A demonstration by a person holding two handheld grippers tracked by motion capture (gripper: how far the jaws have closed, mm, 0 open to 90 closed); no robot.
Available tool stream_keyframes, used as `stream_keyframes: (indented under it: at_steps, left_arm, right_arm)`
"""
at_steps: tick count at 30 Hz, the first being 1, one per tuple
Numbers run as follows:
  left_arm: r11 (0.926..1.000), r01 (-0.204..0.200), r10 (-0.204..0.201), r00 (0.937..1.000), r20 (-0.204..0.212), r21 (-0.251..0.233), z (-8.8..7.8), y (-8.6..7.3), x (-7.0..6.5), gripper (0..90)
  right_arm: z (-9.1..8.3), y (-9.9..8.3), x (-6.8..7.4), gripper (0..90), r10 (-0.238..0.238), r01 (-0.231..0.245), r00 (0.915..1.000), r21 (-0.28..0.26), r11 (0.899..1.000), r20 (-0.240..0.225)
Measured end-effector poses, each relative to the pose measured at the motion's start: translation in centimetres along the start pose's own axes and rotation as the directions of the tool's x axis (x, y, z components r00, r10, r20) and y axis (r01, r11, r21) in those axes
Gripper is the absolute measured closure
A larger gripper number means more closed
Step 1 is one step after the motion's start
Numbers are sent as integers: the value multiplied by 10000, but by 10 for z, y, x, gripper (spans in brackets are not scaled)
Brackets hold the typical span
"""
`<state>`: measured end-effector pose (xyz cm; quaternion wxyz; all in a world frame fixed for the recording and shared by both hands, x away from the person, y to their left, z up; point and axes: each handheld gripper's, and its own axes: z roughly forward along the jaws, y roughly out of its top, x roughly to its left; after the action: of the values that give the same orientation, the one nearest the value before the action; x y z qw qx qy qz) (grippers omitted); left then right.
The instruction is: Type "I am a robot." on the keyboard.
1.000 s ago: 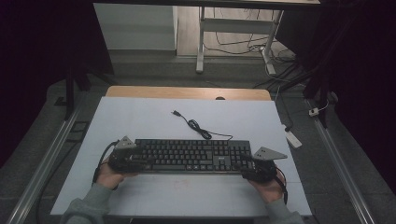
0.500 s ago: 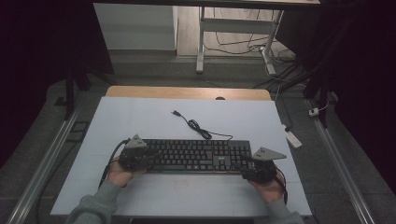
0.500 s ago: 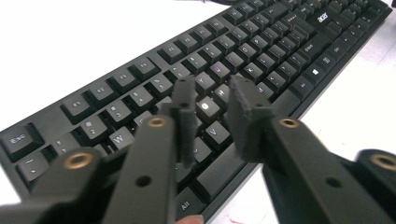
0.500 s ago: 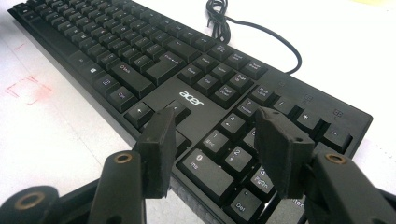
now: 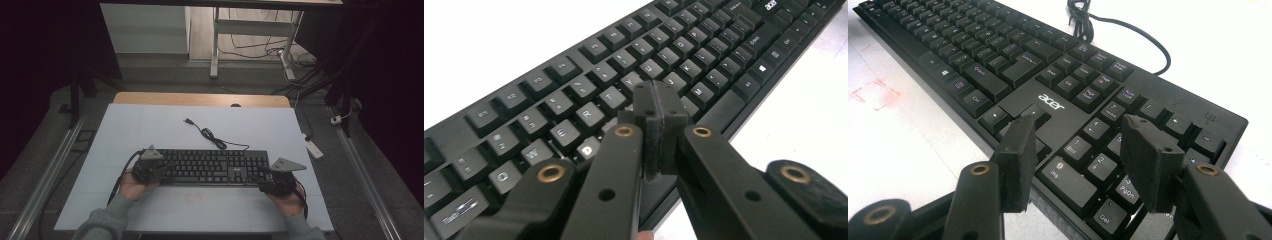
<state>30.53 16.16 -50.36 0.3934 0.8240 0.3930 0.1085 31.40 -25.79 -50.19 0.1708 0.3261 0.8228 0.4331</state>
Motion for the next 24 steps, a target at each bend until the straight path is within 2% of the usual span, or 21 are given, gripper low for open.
stream_keyframes:
  at_steps: [10,24]
  left_arm:
    - [9991,-190,189,9998,34,378,17,2,-8,891]
    - [9981,-284,279,9996,104,537,25,2,-12,891]
  right_arm:
    - [0,-1,0,483,-21,20,10000,87,10000,62]
    - [2,-1,0,483,1,-1,10000,94,10000,36]
